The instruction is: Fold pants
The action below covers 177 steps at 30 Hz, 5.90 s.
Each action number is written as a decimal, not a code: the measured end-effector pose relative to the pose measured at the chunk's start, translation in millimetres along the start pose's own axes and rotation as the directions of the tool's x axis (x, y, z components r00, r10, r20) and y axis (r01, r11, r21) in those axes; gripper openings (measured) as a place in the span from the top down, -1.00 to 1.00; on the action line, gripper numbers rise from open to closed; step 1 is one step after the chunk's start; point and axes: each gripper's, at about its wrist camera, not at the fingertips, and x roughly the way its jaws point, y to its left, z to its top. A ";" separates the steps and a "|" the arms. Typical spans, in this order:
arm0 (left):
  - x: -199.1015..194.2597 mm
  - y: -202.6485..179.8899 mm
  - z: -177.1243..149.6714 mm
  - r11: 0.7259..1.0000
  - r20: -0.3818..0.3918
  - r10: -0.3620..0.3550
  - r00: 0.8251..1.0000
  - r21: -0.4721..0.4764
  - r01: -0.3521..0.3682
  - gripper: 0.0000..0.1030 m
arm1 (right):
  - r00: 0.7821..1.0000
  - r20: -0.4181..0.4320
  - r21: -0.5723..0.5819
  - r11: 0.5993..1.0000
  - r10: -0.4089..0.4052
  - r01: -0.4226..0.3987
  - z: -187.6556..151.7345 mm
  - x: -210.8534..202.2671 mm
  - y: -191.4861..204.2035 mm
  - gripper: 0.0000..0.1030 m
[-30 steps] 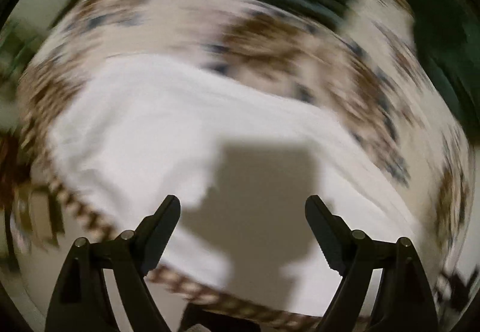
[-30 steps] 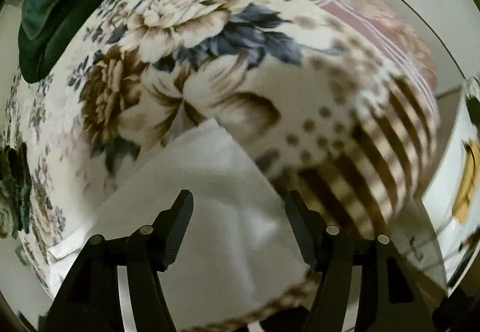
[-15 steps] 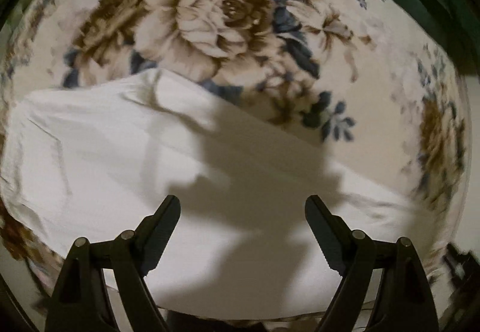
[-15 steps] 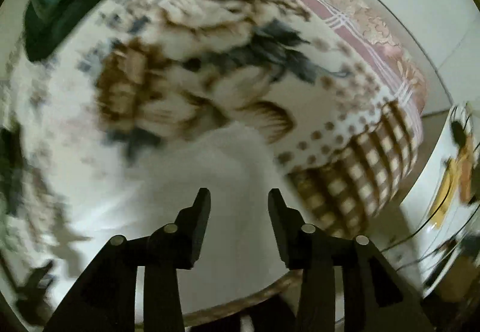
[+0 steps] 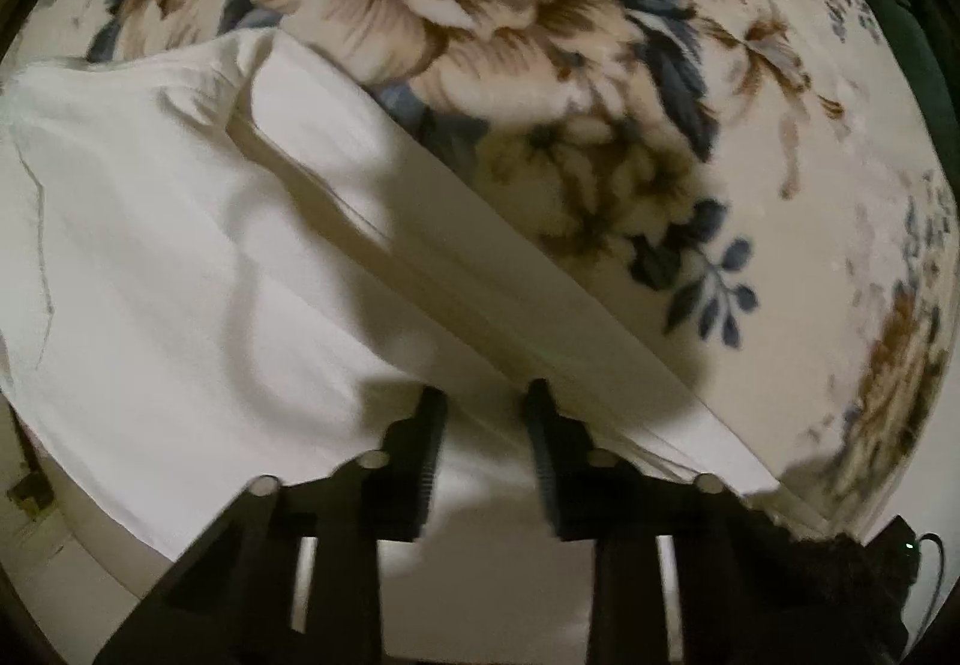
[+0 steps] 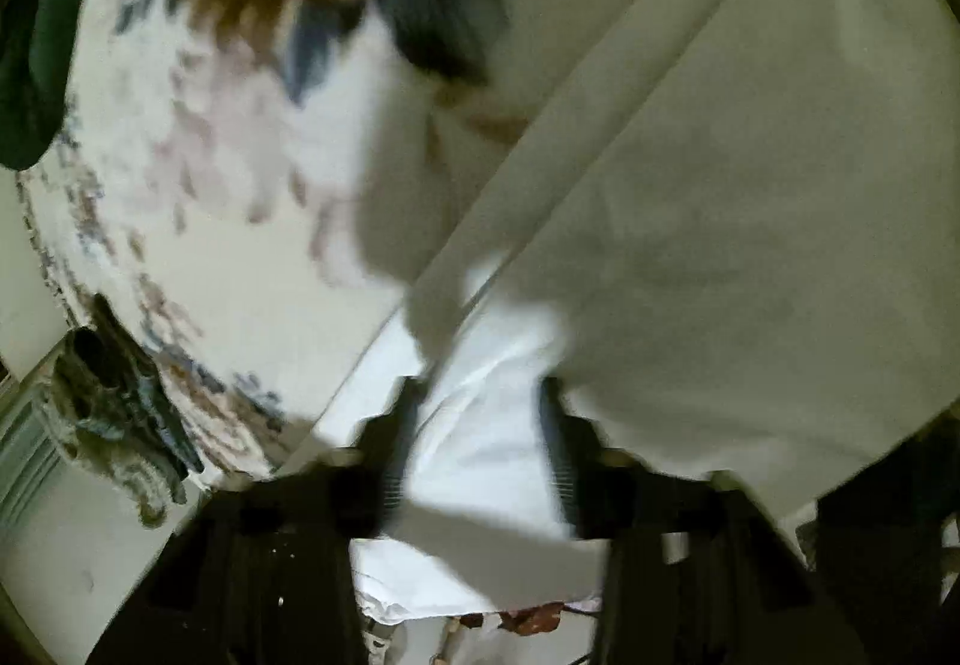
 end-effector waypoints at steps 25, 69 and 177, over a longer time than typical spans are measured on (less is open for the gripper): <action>-49.3 40.1 -59.2 0.959 0.306 0.276 0.911 -0.149 -0.240 -0.02 | 0.930 0.068 -0.992 0.076 -0.361 0.101 -88.1 37.7 169.9 0.29; 24.0 109.9 -109.7 0.937 0.276 0.189 0.942 -0.337 -0.089 -0.84 | 0.907 0.294 -0.941 -0.257 -0.301 0.219 -127.4 70.1 276.7 0.95; 53.6 29.1 -125.9 0.996 0.167 0.049 0.985 0.067 -0.060 -1.00 | 0.979 -0.002 -0.256 0.947 0.202 -0.196 82.2 -185.9 -209.2 -0.21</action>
